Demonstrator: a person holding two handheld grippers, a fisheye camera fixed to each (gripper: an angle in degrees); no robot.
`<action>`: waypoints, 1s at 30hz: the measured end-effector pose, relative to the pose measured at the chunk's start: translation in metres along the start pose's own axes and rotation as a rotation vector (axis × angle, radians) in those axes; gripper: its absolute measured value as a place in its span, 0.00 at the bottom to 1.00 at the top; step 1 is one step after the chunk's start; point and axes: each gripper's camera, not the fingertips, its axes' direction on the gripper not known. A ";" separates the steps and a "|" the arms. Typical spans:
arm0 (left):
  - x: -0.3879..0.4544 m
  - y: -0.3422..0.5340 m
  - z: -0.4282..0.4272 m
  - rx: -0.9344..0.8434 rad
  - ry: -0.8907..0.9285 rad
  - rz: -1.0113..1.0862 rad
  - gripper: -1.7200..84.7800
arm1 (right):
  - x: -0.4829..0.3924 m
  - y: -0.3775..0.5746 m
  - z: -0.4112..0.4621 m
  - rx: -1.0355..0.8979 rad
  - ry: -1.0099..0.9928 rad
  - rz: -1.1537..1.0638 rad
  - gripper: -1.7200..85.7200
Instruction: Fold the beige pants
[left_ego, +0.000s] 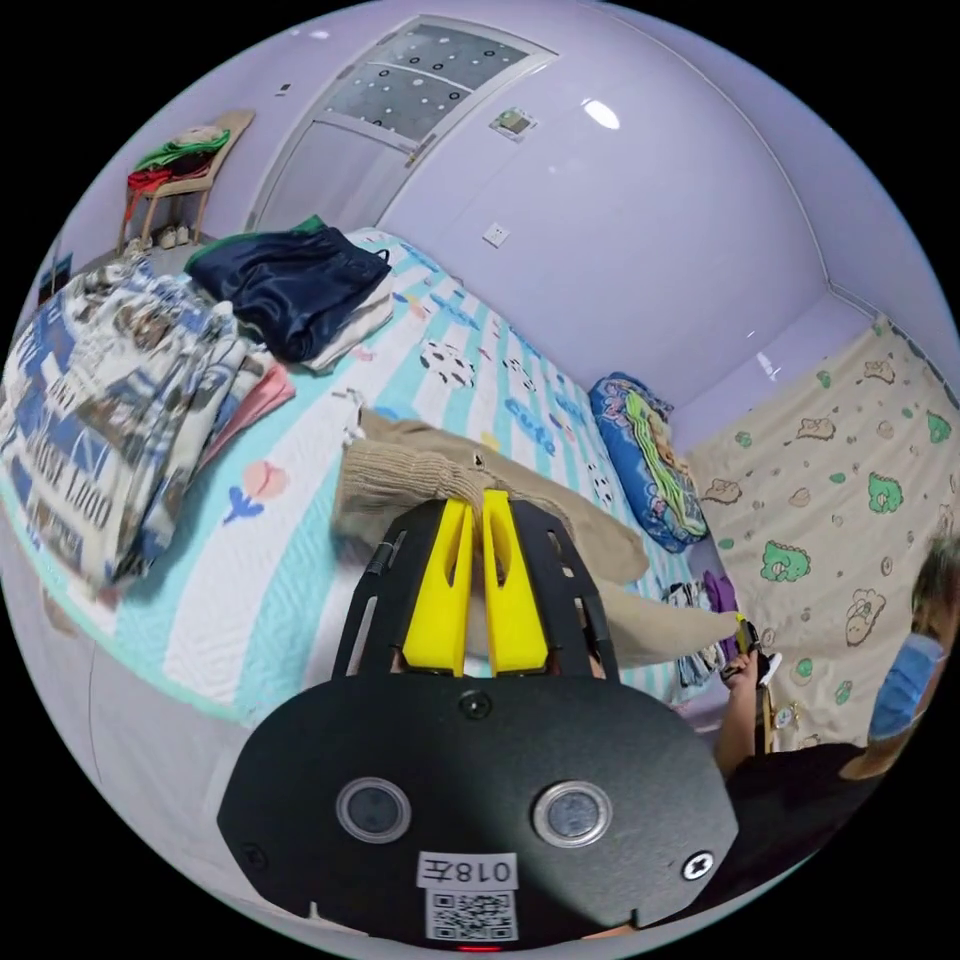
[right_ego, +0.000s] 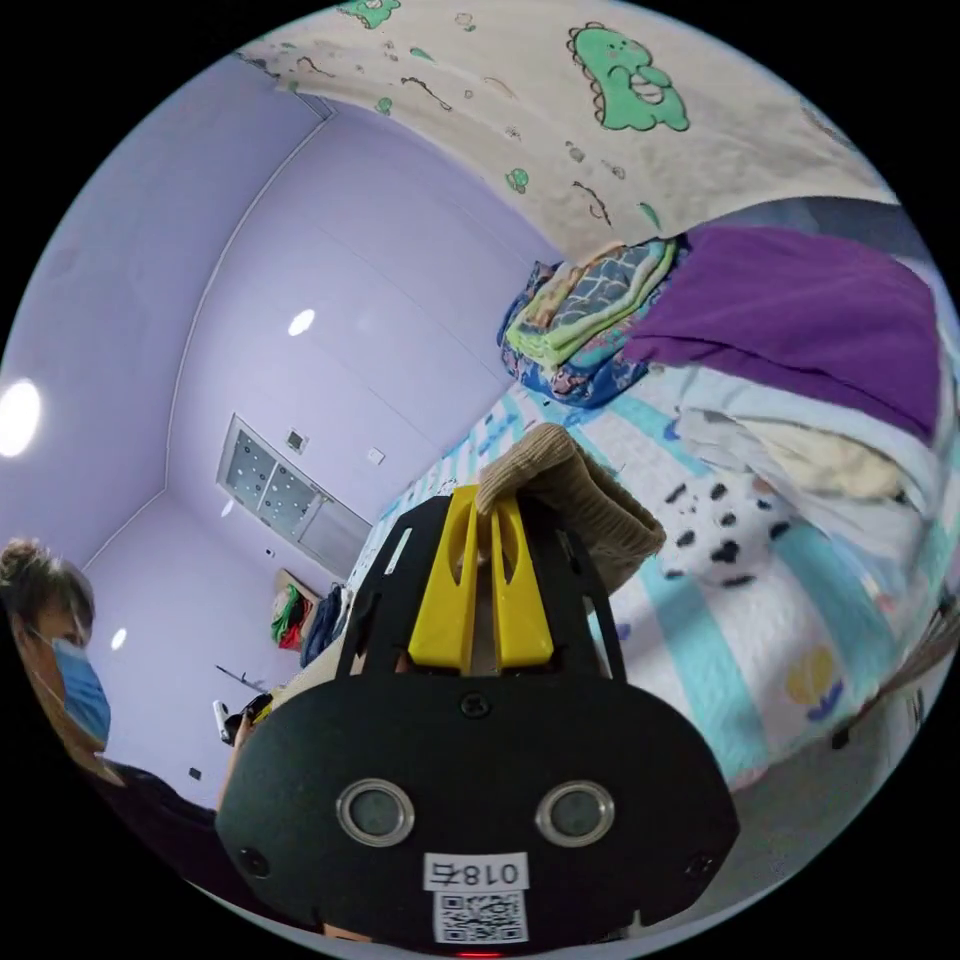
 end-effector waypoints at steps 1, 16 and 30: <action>0.001 -0.026 0.023 -0.026 -0.018 -0.007 0.01 | 0.002 -0.012 0.021 -0.011 -0.001 0.010 0.02; -0.062 -0.128 0.149 -0.074 -0.043 -0.294 0.02 | 0.073 -0.109 0.368 -0.310 0.268 0.131 0.04; 0.063 -0.116 0.020 -0.092 0.191 0.161 0.18 | 0.112 -0.149 0.336 -0.511 0.002 0.037 0.18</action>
